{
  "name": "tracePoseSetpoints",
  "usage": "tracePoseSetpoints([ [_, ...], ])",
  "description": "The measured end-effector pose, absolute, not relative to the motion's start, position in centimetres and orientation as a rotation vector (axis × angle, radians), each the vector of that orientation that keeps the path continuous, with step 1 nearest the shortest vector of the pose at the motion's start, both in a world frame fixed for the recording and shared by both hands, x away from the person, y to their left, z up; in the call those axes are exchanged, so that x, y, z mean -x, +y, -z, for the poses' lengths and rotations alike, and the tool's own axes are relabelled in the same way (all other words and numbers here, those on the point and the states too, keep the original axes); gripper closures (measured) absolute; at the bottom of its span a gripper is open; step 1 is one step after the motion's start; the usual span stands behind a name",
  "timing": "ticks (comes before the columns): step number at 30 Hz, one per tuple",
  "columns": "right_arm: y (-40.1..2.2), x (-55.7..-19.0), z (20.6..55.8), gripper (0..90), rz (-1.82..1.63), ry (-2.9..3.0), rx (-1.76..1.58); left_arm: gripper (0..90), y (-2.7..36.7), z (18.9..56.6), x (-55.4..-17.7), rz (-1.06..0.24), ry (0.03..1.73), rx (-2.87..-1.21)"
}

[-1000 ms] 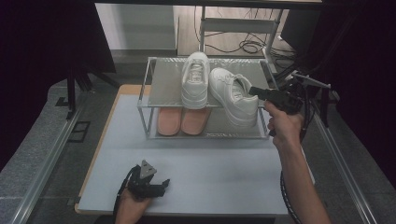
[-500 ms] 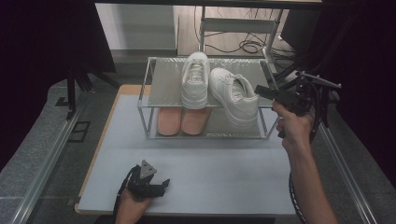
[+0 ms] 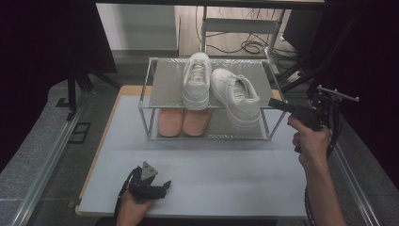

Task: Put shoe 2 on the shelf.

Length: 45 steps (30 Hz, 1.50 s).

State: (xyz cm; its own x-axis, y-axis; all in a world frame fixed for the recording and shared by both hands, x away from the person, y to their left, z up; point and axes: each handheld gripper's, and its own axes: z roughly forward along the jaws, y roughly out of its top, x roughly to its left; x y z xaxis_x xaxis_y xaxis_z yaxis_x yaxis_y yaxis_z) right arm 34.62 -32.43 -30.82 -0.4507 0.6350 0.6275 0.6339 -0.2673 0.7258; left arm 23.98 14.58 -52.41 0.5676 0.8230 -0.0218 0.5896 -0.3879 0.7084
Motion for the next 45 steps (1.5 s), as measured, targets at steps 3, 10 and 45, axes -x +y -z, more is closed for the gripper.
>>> tracePoseSetpoints([
  [3,-32.5,-34.0,31.4,61.7,-1.849,1.919,-1.590,17.9,14.6,52.4,-24.0,-0.441,1.125,-2.116],
  [10,-31.6,-32.2,32.2,70.8,-1.777,1.966,-1.438,17.9,14.6,52.4,-24.0,-0.442,1.125,-2.116],
  [45,-29.0,-30.5,35.1,89.8,-1.665,2.004,-1.279,17.9,14.6,52.4,-24.0,-0.441,1.125,-2.118],
])
